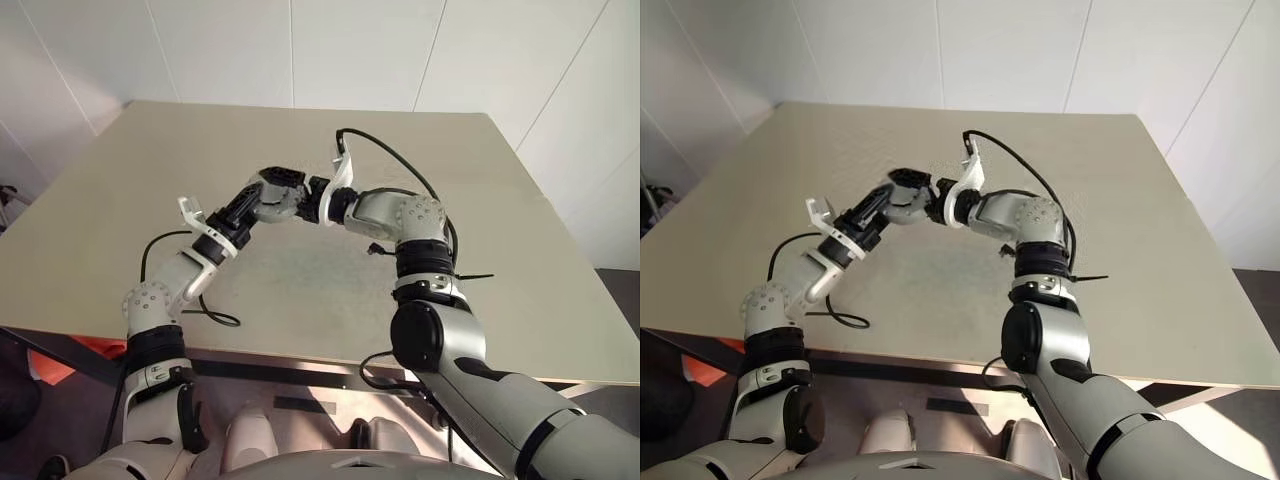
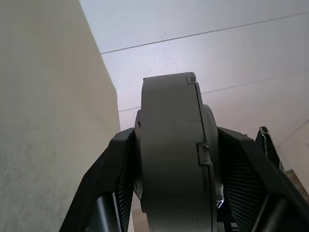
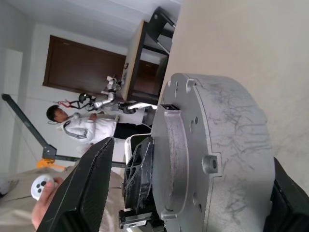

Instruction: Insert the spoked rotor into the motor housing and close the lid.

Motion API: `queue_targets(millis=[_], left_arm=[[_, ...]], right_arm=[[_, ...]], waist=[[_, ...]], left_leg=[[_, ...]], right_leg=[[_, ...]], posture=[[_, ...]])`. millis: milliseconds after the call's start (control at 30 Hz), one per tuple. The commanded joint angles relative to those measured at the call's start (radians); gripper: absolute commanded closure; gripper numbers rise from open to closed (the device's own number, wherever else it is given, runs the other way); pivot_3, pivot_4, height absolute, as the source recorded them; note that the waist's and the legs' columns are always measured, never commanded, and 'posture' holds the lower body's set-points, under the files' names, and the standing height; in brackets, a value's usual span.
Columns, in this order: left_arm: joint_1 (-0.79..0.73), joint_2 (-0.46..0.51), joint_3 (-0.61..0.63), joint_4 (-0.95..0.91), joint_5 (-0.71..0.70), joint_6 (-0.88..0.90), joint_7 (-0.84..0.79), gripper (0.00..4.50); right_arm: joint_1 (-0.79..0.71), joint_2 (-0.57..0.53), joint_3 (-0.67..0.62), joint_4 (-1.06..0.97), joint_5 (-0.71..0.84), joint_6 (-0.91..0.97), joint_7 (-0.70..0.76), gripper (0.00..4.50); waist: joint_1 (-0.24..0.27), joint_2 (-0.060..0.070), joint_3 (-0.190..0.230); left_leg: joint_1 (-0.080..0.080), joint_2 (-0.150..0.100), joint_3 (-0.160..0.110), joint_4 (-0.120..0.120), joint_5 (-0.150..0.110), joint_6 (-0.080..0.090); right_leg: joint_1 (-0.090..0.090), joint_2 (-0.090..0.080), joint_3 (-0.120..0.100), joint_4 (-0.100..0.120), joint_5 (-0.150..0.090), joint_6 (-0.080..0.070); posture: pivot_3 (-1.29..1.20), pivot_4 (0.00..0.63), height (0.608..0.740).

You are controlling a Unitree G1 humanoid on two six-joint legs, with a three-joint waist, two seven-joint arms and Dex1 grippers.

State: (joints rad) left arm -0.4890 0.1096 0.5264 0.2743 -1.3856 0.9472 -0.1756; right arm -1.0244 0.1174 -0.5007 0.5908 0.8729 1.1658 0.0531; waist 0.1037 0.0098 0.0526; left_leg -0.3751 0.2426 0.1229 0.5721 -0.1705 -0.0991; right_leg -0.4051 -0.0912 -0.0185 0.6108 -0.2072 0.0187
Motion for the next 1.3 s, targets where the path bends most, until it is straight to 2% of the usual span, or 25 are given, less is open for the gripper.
queue_targets(millis=[33,167,400,767,800,833,967,1167,1300], left_arm=[[0.001,0.026,-0.012,-0.034,0.081,-0.075,-0.024,2.27],[0.008,0.044,0.038,-0.028,0.192,-0.260,-0.015,2.27],[0.028,0.107,0.155,0.060,0.300,-0.456,0.077,2.27],[0.028,0.117,0.168,0.140,0.412,-0.520,0.133,2.27],[0.028,0.119,0.169,0.146,0.421,-0.524,0.141,1.62],[0.027,0.120,0.170,0.150,0.428,-0.526,0.146,1.39],[0.027,0.134,0.183,0.165,0.446,-0.534,0.164,0.02],[0.023,0.213,0.195,0.221,0.525,-0.603,0.171,0.02],[0.018,0.252,0.183,0.234,0.567,-0.626,0.164,0.02]], right_arm=[[-0.010,-0.004,0.035,-0.066,-0.024,-0.095,0.036,0.22],[-0.005,-0.014,0.054,-0.045,-0.059,-0.161,0.036,0.22],[0.003,-0.032,0.063,-0.029,-0.073,-0.185,0.047,0.22],[0.000,-0.036,0.074,-0.010,-0.077,-0.192,0.059,0.22],[-0.001,-0.035,0.074,-0.008,-0.077,-0.193,0.059,0.18],[-0.002,-0.035,0.074,-0.007,-0.077,-0.193,0.059,0.18],[-0.004,-0.037,0.074,0.006,-0.079,-0.191,0.060,0.18],[-0.021,-0.049,0.086,0.055,-0.096,-0.205,0.083,0.18],[-0.034,-0.059,0.090,0.087,-0.109,-0.216,0.098,0.18]], waist=[[0.000,0.000,0.000],[-0.003,0.000,0.000],[-0.006,-0.001,0.000],[0.017,-0.007,-0.002],[0.017,-0.007,-0.002],[0.017,-0.007,-0.002],[0.016,-0.007,-0.002],[-0.010,-0.007,-0.003],[-0.007,-0.007,-0.003]], left_leg=[[0.000,0.000,0.000,0.000,0.000,0.000],[0.000,0.000,0.000,0.001,0.000,0.000],[0.001,0.001,0.000,0.001,0.000,0.000],[0.002,0.001,-0.001,0.005,0.000,0.000],[0.003,0.001,-0.001,0.005,0.000,0.000],[0.004,0.001,-0.001,0.005,0.000,-0.001],[0.007,0.001,-0.001,0.005,0.001,-0.002],[0.009,0.001,-0.001,0.005,0.003,-0.005],[0.008,0.001,-0.001,0.005,0.003,-0.005]], right_leg=[[0.000,0.000,0.000,0.000,0.000,0.000],[0.000,0.000,0.000,0.001,0.000,0.000],[0.000,0.001,0.000,0.001,0.000,0.000],[0.002,0.000,0.000,0.005,0.000,0.001],[0.003,0.000,0.000,0.006,0.000,0.000],[0.003,0.000,0.001,0.007,0.000,0.000],[0.003,0.000,0.002,0.010,0.000,0.000],[0.003,0.000,0.003,0.012,-0.002,-0.003],[0.003,0.000,0.003,0.012,-0.002,-0.004]], posture=[[0.00,0.000,0.740],[0.00,0.000,0.740],[0.00,0.000,0.740],[0.00,0.000,0.740],[0.00,0.000,0.740],[0.00,0.000,0.740],[0.00,0.000,0.740],[0.00,0.000,0.740],[0.00,0.000,0.740]])
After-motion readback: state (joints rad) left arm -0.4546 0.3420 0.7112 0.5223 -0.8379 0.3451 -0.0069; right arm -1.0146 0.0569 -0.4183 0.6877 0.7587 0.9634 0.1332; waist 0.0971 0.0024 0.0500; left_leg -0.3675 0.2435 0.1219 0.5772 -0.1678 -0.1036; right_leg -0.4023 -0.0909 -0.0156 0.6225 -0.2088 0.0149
